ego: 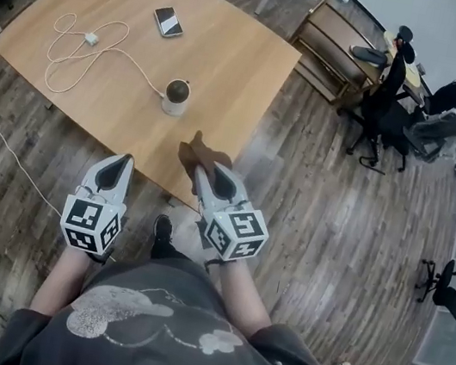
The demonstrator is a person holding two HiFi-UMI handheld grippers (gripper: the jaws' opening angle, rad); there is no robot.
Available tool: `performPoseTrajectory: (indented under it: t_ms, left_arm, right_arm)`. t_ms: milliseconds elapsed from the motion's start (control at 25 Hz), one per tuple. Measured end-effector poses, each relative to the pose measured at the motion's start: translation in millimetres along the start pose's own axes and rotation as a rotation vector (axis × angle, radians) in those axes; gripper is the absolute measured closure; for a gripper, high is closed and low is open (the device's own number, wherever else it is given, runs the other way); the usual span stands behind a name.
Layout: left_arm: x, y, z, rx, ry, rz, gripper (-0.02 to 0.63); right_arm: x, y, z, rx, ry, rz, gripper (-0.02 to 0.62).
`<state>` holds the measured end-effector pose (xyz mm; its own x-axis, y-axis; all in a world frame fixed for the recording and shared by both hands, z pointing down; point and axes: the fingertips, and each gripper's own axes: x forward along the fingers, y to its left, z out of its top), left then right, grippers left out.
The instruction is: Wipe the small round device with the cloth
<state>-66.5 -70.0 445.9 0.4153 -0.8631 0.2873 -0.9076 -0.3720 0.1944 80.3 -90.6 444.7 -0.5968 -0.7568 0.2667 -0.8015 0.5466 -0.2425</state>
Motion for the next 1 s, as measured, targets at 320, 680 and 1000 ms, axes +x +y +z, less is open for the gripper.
performPoseTrajectory:
  t_ms: [320, 680, 1000]
  left_arm:
    - [41, 8, 17, 0.007, -0.022, 0.081, 0.588]
    - [53, 29, 31, 0.015, -0.022, 0.119, 0.586]
    - [76, 49, 34, 0.0, 0.009, 0.06, 0.586]
  right_arm:
    - [50, -26, 30, -0.074, -0.003, 0.108, 0.537]
    - [117, -12, 54, -0.158, -0.006, 0.195, 0.537]
    - [170, -9, 52, -0.17, 0.049, 0.178, 0.537]
